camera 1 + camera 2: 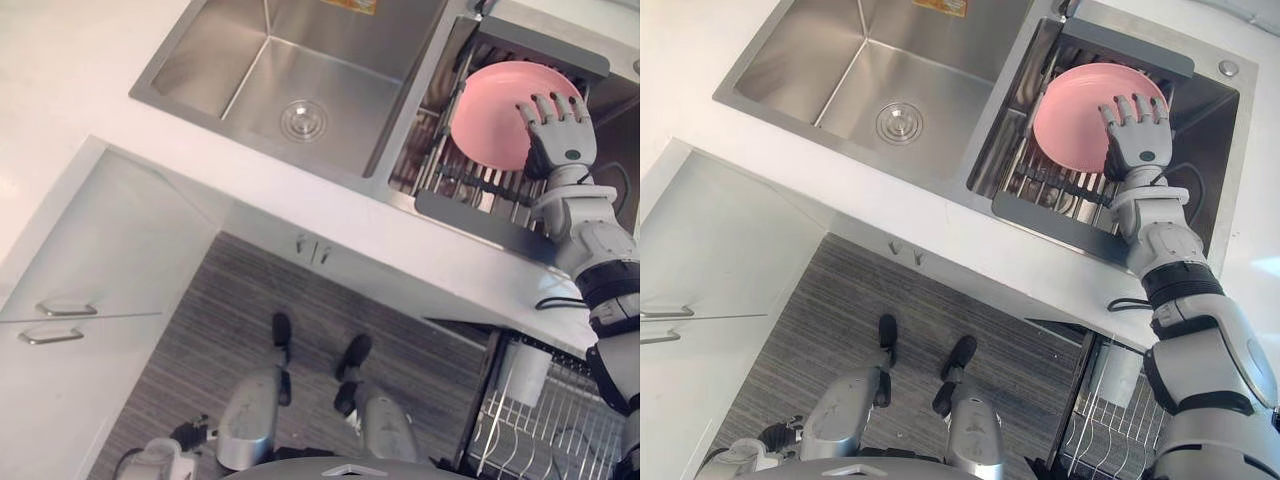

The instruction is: Walk over to the sink, pick up the cup, carry it to the dishwasher, place the cup inside the dishwasher, then close the dishwasher door

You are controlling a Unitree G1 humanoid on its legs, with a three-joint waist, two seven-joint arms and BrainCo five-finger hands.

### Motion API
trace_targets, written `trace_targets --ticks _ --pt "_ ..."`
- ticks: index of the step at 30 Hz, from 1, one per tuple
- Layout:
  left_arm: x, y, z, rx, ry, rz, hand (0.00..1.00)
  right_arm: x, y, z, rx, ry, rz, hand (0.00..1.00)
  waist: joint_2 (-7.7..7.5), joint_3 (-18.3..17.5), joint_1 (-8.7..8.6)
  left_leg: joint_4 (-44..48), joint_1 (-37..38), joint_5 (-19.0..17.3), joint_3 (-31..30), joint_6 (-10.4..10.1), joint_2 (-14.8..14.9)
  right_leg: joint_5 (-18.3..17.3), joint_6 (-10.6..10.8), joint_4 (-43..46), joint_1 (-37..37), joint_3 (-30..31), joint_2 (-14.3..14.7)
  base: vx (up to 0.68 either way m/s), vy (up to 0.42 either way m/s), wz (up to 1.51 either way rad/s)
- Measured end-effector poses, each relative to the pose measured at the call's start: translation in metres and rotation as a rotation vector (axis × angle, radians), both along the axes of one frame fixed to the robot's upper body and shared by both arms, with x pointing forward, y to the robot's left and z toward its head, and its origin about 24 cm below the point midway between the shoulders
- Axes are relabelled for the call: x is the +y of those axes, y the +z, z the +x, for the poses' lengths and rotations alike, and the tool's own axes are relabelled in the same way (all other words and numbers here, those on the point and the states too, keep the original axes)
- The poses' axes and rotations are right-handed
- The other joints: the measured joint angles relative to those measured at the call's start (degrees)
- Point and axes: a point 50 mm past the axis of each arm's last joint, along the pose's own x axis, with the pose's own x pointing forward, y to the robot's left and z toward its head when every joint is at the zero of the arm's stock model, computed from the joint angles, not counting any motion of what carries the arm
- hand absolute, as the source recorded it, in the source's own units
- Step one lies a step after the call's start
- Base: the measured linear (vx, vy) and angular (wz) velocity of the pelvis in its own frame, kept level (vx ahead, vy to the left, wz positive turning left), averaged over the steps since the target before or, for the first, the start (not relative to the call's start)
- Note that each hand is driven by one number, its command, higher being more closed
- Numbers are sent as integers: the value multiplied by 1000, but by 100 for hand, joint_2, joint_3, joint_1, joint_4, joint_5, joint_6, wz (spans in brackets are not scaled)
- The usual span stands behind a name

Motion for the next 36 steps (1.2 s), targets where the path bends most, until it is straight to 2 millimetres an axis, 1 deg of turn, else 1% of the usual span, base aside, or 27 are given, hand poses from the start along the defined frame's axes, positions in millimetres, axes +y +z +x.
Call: trace_targets --ticks 6,10,14,15,20,25,27,31,33,36 --pt "0 0 0 -4 1 6 0 2 2 1 -27 -3 6 0 5 2 3 -48 2 44 -16 31 33 5 -20 -4 -20 1 45 0 0 0" --pt "0 0 1 -4 1 6 0 7 8 0 -74 1 1 0 14 7 -2 -86 -11 61 -17 7 44 18 -43 0 -67 11 62 23 -19 -3" --pt "0 0 1 -6 1 6 0 9 10 1 -101 6 -1 0 18 8 -4 -84 -12 77 -56 -14 49 20 -55 0 -68 11 76 25 -17 0" --pt "0 0 1 -8 -1 7 0 9 10 1 -103 7 -1 100 24 12 -5 -84 -15 80 -76 -18 49 20 -57 0 -68 8 80 30 -19 1" --pt "-2 0 2 -11 -86 50 0 11 16 2 -121 13 7 100 80 42 -14 -84 -18 78 -139 -15 54 29 -71 -3 -72 9 102 0 0 0" --pt "-5 -1 1 -4 -110 50 0 13 23 2 -162 26 26 100 136 71 -12 -86 -38 83 -158 -22 87 47 -97 -30 -81 3 144 0 0 0" --pt "-5 -1 0 0 -119 53 0 15 28 0 -257 60 13 100 142 73 -17 -86 -54 86 -165 -26 100 65 -122 -46 -87 -1 158 0 0 0" --pt "-7 -1 1 -13 -129 50 0 21 40 -2 -368 115 -11 100 196 100 -26 -96 -100 86 -182 -26 110 111 -143 -108 -108 -14 181 -19 -9 -3" --pt "-7 -1 1 -14 -132 50 0 22 41 -3 -384 125 -14 100 202 103 -22 -98 -107 87 -216 -28 114 120 -150 -121 -108 -15 196 0 0 0" --pt "-7 -1 1 -15 -140 55 0 23 41 -3 -403 143 -17 100 201 103 -15 -151 -110 129 -315 -85 127 120 -150 -154 -108 -32 244 1 -19 2"
